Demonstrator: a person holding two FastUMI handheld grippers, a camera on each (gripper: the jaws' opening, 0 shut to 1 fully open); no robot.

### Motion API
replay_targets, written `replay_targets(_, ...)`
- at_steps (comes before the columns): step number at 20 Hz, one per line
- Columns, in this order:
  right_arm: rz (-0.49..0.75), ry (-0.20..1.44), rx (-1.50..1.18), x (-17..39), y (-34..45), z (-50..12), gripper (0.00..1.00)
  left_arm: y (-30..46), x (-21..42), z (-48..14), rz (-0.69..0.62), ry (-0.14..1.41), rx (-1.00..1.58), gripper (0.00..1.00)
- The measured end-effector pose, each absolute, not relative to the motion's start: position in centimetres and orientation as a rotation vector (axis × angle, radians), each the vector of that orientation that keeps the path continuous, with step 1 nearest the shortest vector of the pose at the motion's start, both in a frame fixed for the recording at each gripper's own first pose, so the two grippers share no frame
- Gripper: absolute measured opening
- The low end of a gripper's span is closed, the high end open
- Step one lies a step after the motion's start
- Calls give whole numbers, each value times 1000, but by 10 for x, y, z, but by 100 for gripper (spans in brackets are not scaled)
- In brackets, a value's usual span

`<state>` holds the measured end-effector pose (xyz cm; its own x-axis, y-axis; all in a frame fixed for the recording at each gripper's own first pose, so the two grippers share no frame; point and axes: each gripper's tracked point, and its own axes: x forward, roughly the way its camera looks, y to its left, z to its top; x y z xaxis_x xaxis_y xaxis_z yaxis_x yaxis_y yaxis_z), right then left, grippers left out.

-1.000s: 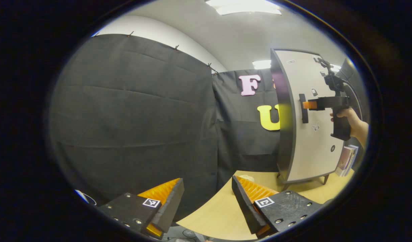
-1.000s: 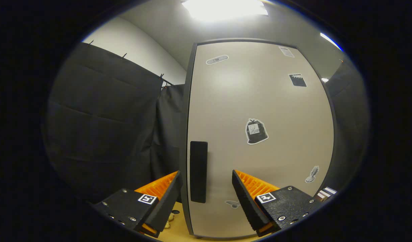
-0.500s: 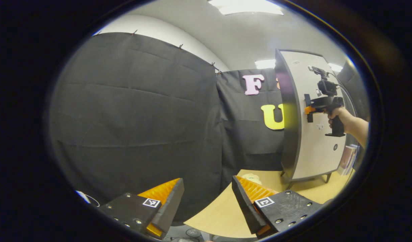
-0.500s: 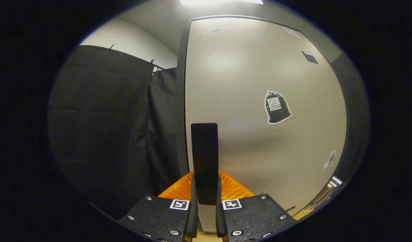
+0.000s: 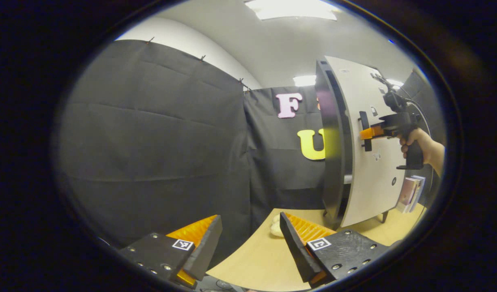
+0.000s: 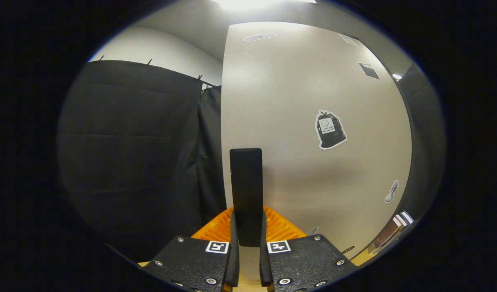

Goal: Open the cabinet door with the right hand, grasp the bottle in the cabinet with the left hand and place it on the coaster, then close the cabinet door with the right hand.

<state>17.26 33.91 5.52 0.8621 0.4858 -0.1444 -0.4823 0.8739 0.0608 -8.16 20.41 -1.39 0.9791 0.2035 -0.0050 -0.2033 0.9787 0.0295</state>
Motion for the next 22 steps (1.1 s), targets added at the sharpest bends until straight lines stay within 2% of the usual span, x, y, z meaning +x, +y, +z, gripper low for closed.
replay_targets(1, 520, 162, 25, 172, 338, 55, 20, 197, -77, -14, 190, 7, 27, 90)
replay_targets(3, 537, 168, 35, 172, 334, 54, 20, 182, -69, -13, 162, 4, 25, 86)
replay_targets(4, 540, 162, 41, 171, 332, 54, 20, 174, -65, -12, 149, 1, 25, 90)
replay_targets(5, 544, 158, 39, 169, 330, 55, 20, 167, -63, -11, 139, 0, 26, 86)
replay_targets(6, 549, 154, 39, 167, 328, 55, 20, 161, -61, -11, 128, 0, 27, 89)
replay_targets(8, 565, 160, 43, 164, 324, 55, 20, 148, -56, -10, 106, -2, 24, 90)
replay_targets(11, 595, 160, 60, 163, 317, 55, 20, 129, -47, -7, 73, -6, 14, 90)
replay_targets(12, 603, 160, 66, 163, 315, 54, 20, 122, -43, -7, 63, -8, 13, 86)
replay_targets(15, 612, 170, 50, 160, 309, 54, 20, 97, -36, -1, 25, -21, 17, 89)
replay_targets(16, 614, 171, 44, 156, 306, 55, 20, 90, -34, 1, 15, -24, 21, 86)
replay_targets(17, 617, 178, 39, 152, 302, 56, 20, 85, -32, 0, 6, -26, 23, 89)
replay_targets(18, 621, 182, 38, 148, 299, 57, 20, 78, -31, 0, -3, -26, 21, 86)
replay_targets(19, 627, 186, 40, 147, 296, 57, 21, 71, -29, -1, -12, -24, 18, 90)
replay_targets(20, 630, 188, 43, 145, 292, 57, 20, 66, -28, -1, -21, -22, 13, 90)
replay_targets(22, 629, 187, 50, 141, 285, 59, 20, 53, -23, -2, -40, -20, 2, 86)
